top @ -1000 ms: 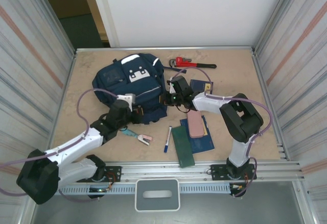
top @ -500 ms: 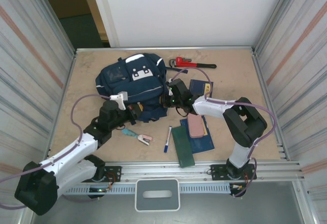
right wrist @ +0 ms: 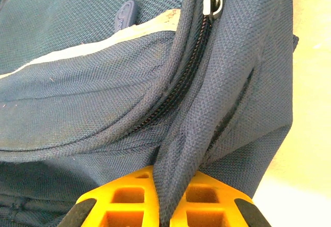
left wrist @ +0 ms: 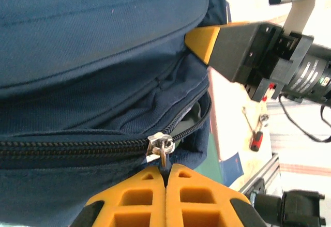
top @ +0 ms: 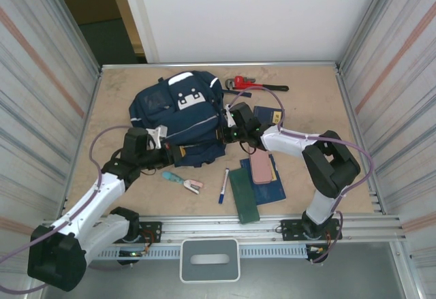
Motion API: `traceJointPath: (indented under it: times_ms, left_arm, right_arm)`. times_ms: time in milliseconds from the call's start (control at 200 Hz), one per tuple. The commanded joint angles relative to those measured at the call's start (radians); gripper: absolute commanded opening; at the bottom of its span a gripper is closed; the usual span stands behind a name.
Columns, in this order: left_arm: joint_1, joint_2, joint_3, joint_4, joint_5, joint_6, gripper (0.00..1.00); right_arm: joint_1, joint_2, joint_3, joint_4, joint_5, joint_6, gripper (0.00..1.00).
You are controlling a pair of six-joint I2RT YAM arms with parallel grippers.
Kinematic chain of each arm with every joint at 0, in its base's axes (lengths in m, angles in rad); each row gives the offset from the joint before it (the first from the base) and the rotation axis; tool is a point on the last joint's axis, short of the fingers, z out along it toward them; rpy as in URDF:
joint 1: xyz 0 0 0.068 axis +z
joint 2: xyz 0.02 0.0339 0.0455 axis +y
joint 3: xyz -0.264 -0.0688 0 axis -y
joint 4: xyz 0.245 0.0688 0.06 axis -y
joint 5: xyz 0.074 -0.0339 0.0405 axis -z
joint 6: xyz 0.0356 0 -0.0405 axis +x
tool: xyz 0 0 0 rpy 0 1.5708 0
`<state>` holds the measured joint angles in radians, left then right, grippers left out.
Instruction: Pack books, pencil case, and school supplies into a backpack
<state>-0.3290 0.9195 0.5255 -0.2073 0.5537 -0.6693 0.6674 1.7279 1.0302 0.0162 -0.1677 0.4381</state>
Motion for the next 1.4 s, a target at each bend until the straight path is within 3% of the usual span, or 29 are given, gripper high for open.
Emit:
traceJointPath:
  times_ms: [0,155,260,451,556,671,776,907,1012,1092,1122,1222,1393]
  left_arm:
    - [0.007,-0.027,0.044,-0.05,0.013,0.074,0.0]
    - [0.008,-0.022,0.048,-0.097,-0.036,0.116,0.0]
    - [-0.004,-0.008,0.073,-0.206,-0.213,0.163,0.0]
    - [-0.057,-0.002,0.08,-0.241,-0.519,0.159,0.0]
    - [-0.091,0.042,0.099,-0.169,-0.48,0.189,0.0]
    - [-0.188,0.119,0.144,-0.097,-0.439,0.231,0.0]
    - [-0.249,0.183,0.18,-0.038,-0.405,0.239,0.0]
    - [-0.307,0.264,0.227,0.024,-0.396,0.232,0.0]
    - [-0.345,0.315,0.26,0.05,-0.403,0.229,0.0]
    - [-0.371,0.332,0.27,0.057,-0.423,0.232,0.0]
    - [-0.378,0.334,0.272,0.059,-0.427,0.233,0.0]
    - [-0.389,0.332,0.267,0.065,-0.429,0.23,0.0]
    - [-0.399,0.316,0.242,0.078,-0.441,0.218,0.0]
  right_arm:
    - [-0.026,-0.047,0.031,-0.019,0.066,-0.09,0.0]
    - [-0.043,-0.059,0.028,-0.038,0.078,-0.134,0.0]
    - [-0.076,-0.055,0.041,-0.067,0.0,-0.122,0.0]
    - [-0.161,-0.003,0.135,-0.203,-0.245,-0.063,0.0]
    - [-0.172,0.054,0.248,-0.33,-0.281,-0.056,0.0]
    - [-0.166,0.11,0.372,-0.397,-0.295,-0.014,0.0]
    - [-0.193,0.167,0.482,-0.422,-0.272,0.05,0.13]
    - [-0.241,0.18,0.557,-0.471,-0.221,0.098,0.48]
    - [-0.236,0.059,0.41,-0.427,-0.136,0.107,0.69]
    - [-0.23,-0.058,0.215,-0.328,-0.18,0.167,0.79]
    - [-0.23,-0.1,0.14,-0.286,-0.201,0.201,0.88]
    - [-0.208,-0.219,-0.062,-0.176,-0.225,0.298,0.92]
    - [-0.102,-0.243,-0.162,-0.083,-0.169,0.396,0.94]
